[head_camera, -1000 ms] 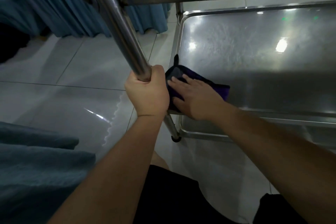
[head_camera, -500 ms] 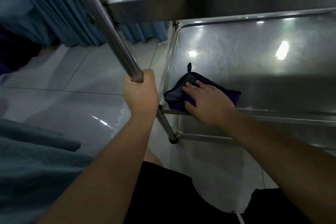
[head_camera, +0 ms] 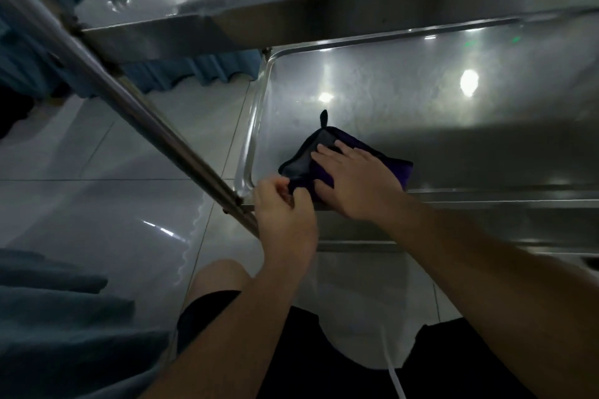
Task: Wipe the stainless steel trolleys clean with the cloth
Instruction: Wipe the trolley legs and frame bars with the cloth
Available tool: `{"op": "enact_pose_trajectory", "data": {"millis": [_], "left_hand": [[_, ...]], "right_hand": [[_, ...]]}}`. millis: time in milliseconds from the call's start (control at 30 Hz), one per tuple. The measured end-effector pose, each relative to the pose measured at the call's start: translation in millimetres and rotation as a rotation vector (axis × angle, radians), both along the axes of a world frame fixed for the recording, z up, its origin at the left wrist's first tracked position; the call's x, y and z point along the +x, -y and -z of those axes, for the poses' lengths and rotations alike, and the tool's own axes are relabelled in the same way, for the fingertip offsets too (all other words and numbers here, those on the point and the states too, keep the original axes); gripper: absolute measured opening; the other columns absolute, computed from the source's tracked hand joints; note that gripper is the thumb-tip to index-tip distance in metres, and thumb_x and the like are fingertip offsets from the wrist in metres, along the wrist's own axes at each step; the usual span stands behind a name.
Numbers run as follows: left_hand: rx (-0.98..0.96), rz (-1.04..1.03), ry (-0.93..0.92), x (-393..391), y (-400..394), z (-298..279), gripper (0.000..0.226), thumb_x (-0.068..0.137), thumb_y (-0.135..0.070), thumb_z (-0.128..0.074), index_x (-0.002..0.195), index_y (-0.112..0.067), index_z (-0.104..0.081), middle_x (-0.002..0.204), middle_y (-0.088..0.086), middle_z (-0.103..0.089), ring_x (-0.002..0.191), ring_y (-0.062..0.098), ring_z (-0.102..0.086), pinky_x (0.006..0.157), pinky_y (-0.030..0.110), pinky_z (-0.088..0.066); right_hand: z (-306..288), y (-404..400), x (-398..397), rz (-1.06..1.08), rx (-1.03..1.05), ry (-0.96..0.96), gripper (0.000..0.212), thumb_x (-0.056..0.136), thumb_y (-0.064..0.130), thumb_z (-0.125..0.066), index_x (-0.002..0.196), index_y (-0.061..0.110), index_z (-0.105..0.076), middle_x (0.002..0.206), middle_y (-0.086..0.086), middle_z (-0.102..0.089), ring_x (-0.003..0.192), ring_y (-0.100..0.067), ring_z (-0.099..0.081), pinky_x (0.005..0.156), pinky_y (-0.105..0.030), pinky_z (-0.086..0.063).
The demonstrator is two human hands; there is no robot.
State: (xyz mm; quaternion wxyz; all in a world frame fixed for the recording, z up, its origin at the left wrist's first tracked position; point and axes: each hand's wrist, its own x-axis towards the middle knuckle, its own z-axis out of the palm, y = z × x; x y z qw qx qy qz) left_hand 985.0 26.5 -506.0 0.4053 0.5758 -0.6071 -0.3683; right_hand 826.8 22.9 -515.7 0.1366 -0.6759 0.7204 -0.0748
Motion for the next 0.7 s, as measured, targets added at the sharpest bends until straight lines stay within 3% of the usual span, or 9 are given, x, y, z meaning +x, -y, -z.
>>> {"op": "enact_pose_trajectory", "data": {"millis": [100, 200, 267, 367, 433, 600, 700], "left_hand": [[-0.174, 0.111, 0.142, -25, 8, 0, 0.011, 0.097, -0.027, -0.053, 0.108, -0.026, -0.055, 0.105, -0.012, -0.049, 0.094, 0.008, -0.054, 0.081, 0.029, -0.05], [-0.287, 0.189, 0.245, -43, 14, 11, 0.02, 0.101, -0.022, -0.055, 0.117, -0.011, -0.06, 0.112, -0.004, -0.051, 0.102, 0.017, -0.053, 0.09, 0.033, -0.049], [-0.328, 0.204, 0.309, -52, 14, 18, 0.02, 0.102, -0.015, -0.057, 0.118, -0.005, -0.061, 0.114, 0.004, -0.053, 0.099, 0.018, -0.054, 0.086, 0.033, -0.048], [-0.398, 0.213, 0.42, -58, 13, 25, 0.017, 0.1, -0.011, -0.058, 0.116, -0.006, -0.062, 0.112, 0.009, -0.058, 0.094, 0.019, -0.054, 0.08, 0.032, -0.045], [-0.423, 0.242, 0.48, -60, 12, 27, 0.016, 0.101, -0.009, -0.056, 0.115, -0.007, -0.062, 0.11, 0.01, -0.059, 0.095, 0.025, -0.058, 0.081, 0.039, -0.051], [-0.394, 0.286, 0.595, -64, 12, 24, 0.018, 0.106, -0.013, -0.051, 0.118, -0.006, -0.062, 0.112, 0.012, -0.062, 0.1, 0.031, -0.06, 0.089, 0.048, -0.052], [-0.348, 0.31, 0.647, -67, 14, 22, 0.022, 0.108, -0.015, -0.05, 0.124, -0.004, -0.06, 0.12, 0.016, -0.061, 0.11, 0.034, -0.059, 0.094, 0.048, -0.048]], "right_hand": [[1, -25, -33, 0.062, 0.025, -0.007, 0.07, 0.102, 0.064, -0.022, 0.166, 0.035, -0.012, 0.173, 0.015, -0.005, 0.16, -0.013, -0.001, 0.127, -0.038, -0.006], [-1, -54, -73, 0.126, 0.048, -0.009, 0.073, 0.099, 0.066, -0.017, 0.166, 0.037, -0.01, 0.172, 0.018, -0.003, 0.159, -0.01, 0.0, 0.128, -0.037, -0.005], [-3, -77, -106, 0.193, 0.063, -0.007, 0.079, 0.093, 0.07, -0.013, 0.165, 0.037, -0.011, 0.172, 0.019, -0.005, 0.159, -0.01, -0.001, 0.128, -0.037, -0.008], [-5, -107, -149, 0.324, 0.062, -0.017, 0.076, 0.096, 0.068, -0.021, 0.165, 0.037, -0.013, 0.172, 0.018, -0.008, 0.159, -0.011, -0.005, 0.126, -0.037, -0.011], [-5, -117, -160, 0.382, 0.077, -0.044, 0.071, 0.101, 0.064, -0.025, 0.165, 0.037, -0.012, 0.173, 0.017, -0.006, 0.159, -0.012, -0.004, 0.127, -0.038, -0.01], [-13, -95, -110, 0.452, 0.081, -0.041, 0.071, 0.101, 0.06, -0.023, 0.166, 0.032, -0.014, 0.174, 0.012, -0.008, 0.16, -0.023, -0.006, 0.126, -0.044, -0.014], [-11, -77, -56, 0.295, 0.036, -0.024, 0.07, 0.101, 0.06, -0.018, 0.165, 0.031, -0.023, 0.172, 0.012, -0.017, 0.16, -0.024, -0.01, 0.127, -0.045, -0.014]]}}
